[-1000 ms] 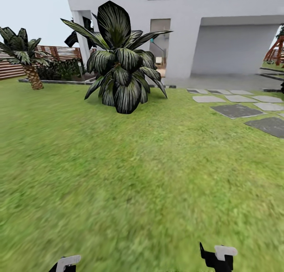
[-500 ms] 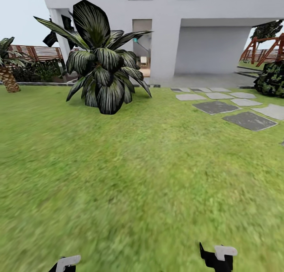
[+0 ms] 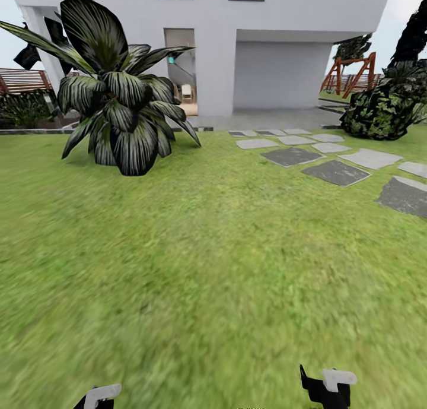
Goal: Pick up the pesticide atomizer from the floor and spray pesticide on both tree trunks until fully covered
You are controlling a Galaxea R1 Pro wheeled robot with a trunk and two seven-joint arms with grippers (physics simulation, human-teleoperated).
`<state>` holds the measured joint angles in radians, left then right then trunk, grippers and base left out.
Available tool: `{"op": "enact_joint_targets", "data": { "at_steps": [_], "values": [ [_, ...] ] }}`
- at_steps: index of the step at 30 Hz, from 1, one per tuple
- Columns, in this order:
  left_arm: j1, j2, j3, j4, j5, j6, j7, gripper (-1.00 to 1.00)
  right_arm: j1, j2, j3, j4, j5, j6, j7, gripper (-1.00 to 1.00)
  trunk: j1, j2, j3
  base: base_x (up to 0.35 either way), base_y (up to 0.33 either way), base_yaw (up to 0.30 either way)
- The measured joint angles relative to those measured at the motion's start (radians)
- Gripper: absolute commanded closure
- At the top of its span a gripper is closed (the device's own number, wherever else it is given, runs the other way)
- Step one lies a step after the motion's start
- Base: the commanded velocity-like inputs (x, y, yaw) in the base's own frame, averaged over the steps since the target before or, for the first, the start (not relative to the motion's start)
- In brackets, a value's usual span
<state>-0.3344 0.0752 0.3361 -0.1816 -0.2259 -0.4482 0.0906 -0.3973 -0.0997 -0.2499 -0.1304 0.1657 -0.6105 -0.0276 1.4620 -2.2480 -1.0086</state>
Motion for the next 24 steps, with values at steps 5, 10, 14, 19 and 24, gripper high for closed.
{"op": "enact_joint_targets", "data": {
  "at_steps": [5,10,14,19,24],
  "values": [
    [0.000,0.000,0.000,0.000,-0.001,0.000,0.000,1.00,0.000,0.000,0.000,0.000,0.000,0.000,0.000,-1.00,0.000,0.000,0.000,0.000,0.000,-0.295],
    [0.000,0.000,0.000,0.001,-0.001,0.000,0.000,1.00,0.000,0.000,0.000,0.000,0.000,0.000,0.000,-1.00,0.000,0.000,0.000,0.000,0.000,-0.295],
    [0.000,0.000,-0.002,0.001,-0.002,0.000,0.000,1.00,0.000,0.000,0.000,0.000,0.000,0.000,0.000,-1.00,0.000,0.000,0.000,0.000,0.000,-0.295],
    [0.000,0.000,-0.003,0.001,-0.003,0.000,0.000,1.00,0.000,0.000,0.000,0.000,0.000,0.000,0.000,-1.00,0.000,0.000,0.000,0.000,0.000,-0.295],
    [0.000,0.000,-0.003,0.001,-0.003,0.000,0.000,1.00,0.000,0.000,0.000,0.001,0.000,0.000,0.000,-1.00,0.000,0.000,0.000,0.000,0.000,-0.295]
  ]
}}
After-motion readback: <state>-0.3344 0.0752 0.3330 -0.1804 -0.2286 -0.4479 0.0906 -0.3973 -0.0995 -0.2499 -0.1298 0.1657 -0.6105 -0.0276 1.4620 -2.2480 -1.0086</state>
